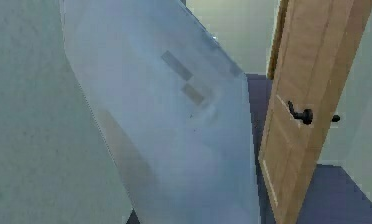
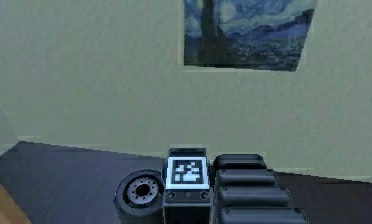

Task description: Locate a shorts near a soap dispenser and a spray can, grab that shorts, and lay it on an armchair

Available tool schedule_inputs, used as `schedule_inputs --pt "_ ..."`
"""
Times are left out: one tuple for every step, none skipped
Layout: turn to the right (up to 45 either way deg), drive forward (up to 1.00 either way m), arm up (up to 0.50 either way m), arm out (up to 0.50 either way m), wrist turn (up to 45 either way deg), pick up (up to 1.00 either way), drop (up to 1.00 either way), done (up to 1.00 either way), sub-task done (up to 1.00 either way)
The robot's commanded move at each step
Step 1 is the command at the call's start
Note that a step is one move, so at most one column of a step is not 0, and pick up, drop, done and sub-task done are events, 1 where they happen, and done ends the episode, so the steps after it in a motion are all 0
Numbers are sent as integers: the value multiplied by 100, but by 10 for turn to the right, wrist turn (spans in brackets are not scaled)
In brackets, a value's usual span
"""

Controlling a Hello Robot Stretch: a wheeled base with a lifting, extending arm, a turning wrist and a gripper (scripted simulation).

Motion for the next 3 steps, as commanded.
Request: schedule_inputs --pt "120 0 0 0 0 0 0 0 0" --pt "0 100 0 0 0 0 0 0 0" --pt "30 0 0 0 0 0 0 0 0"
